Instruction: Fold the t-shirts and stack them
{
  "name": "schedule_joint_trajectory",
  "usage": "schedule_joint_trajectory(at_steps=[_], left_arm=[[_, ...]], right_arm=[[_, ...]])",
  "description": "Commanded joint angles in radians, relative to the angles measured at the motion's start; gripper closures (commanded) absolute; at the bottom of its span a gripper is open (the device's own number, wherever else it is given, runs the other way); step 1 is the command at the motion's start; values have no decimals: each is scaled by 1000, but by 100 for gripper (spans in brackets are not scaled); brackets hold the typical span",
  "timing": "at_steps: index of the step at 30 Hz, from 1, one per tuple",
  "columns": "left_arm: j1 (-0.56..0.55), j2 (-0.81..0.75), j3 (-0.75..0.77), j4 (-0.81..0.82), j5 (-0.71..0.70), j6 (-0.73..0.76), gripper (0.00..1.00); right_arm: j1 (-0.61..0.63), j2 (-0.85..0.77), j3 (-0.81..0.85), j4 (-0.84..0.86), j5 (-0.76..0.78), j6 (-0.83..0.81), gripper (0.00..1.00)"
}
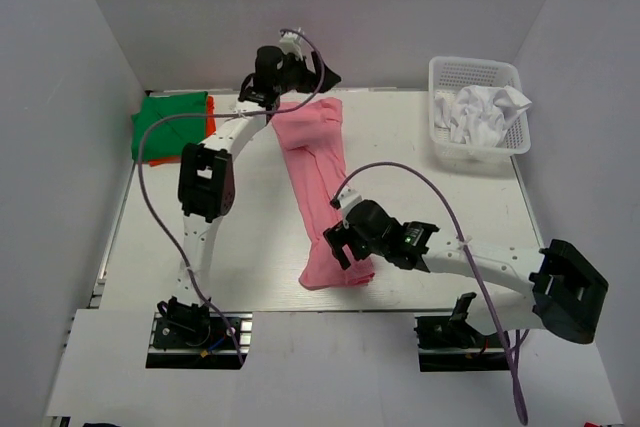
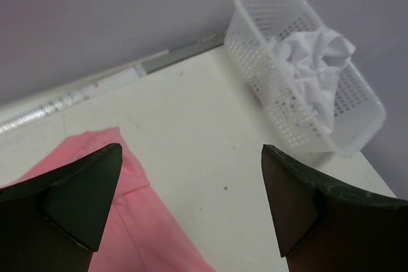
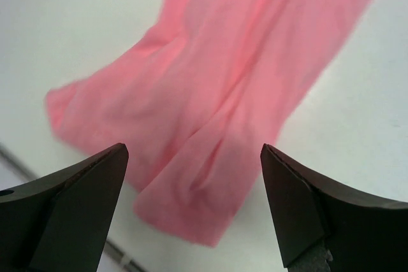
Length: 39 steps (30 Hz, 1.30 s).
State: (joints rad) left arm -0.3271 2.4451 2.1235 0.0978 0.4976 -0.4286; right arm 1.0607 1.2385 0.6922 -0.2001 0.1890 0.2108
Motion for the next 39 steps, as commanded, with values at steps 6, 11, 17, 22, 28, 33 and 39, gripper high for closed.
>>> schedule_joint_trajectory(at_steps=[6,11,17,22,28,33,39], left_arm=[[17,-310,-204,-194,-138,137,0],[17,-175,-104,-389,-203,143,0],[17,-38,-4,-446,-255,145,0],[17,73,73,-469,-264,145,0],[17,224,212,-478,-255,125,0],[17,344,314,-373,-235,100,0],[17,451,345,-132,-142,35,0]], right_arm=[[-134,157,150,188,162,62,10],[-200,304,271,223,95,47,10],[-252,478,378,214,14,61,10],[-265,573,421,205,-82,18,10],[-262,639,435,186,-95,-51,10],[-257,684,429,188,-137,-142,10],[-252,710,402,237,-227,-208,10]])
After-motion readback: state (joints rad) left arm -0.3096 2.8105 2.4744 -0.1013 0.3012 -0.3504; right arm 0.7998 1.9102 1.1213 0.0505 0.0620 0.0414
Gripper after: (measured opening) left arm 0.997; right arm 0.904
